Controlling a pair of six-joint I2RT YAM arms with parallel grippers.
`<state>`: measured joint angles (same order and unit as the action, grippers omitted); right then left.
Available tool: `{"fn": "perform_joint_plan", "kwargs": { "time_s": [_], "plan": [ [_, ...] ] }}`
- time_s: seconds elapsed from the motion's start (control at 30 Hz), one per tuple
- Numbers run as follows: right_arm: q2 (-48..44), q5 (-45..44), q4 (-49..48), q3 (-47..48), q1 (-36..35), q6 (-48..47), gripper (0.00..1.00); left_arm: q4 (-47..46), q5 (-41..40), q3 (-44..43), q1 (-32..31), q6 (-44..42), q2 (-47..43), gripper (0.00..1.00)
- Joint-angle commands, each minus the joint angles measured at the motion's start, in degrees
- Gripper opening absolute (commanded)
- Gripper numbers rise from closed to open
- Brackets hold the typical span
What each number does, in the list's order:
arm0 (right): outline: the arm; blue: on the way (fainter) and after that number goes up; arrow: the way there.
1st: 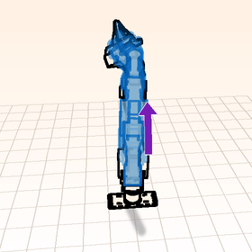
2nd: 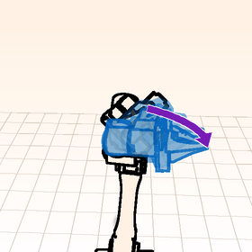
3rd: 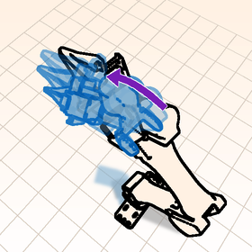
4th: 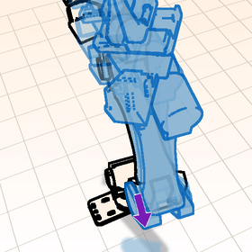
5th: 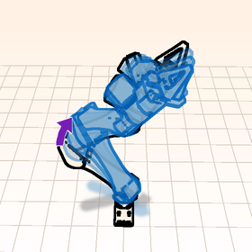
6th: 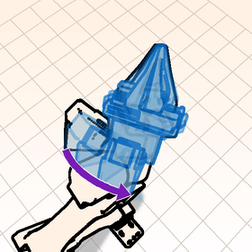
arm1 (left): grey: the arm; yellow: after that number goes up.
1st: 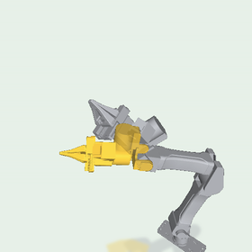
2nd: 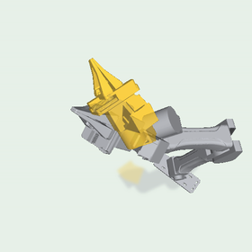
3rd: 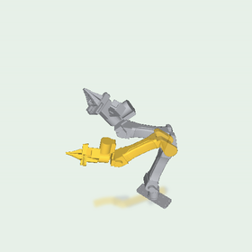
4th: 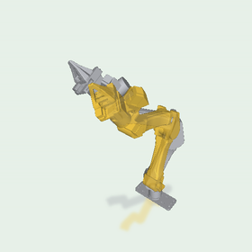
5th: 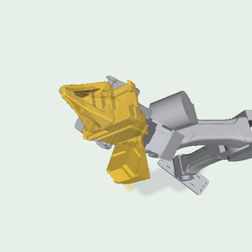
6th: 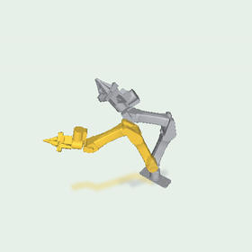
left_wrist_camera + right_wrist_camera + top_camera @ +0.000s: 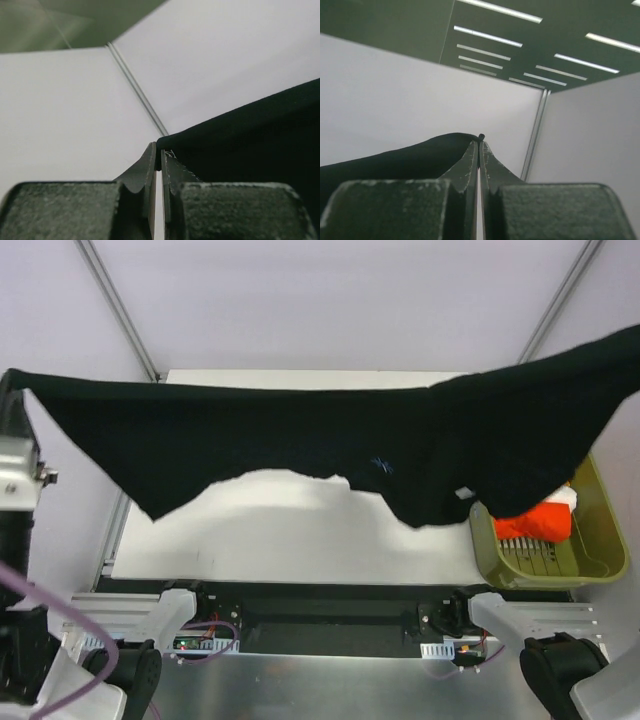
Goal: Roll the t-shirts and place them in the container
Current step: Flatten out the T-shirt at the center of the board.
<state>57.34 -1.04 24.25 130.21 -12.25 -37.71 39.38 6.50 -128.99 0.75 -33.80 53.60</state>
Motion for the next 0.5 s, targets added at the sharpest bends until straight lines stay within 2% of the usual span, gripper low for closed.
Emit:
{"fn": "perform_joint_plan", "kwargs": {
  "time_s": [0.0, 0.23, 0.3, 0.47],
  "plan": [
    [2.7, 2.6, -3.2, 7.7, 3.8, 4.4, 0.01, -7.7, -4.6, -3.4, 0.4, -4.0, 0.8, 0.00],
    [8.1, 1.6, -9.2, 8.4, 5.6, 3.2, 0.01, -10.7, -3.4, -5.4, 0.3, -7.2, 5.4, 0.00],
    [9.0, 1.5, -10.9, 5.1, 5.6, 1.2, 0.01, -10.7, -1.5, 0.7, 0.4, -7.8, 5.4, 0.00],
    [8.8, 3.8, -14.4, -12.8, 5.6, -0.1, 0.01, -10.7, 1.3, 20.7, 0.2, -7.0, 6.1, 0.00]
  ]
}}
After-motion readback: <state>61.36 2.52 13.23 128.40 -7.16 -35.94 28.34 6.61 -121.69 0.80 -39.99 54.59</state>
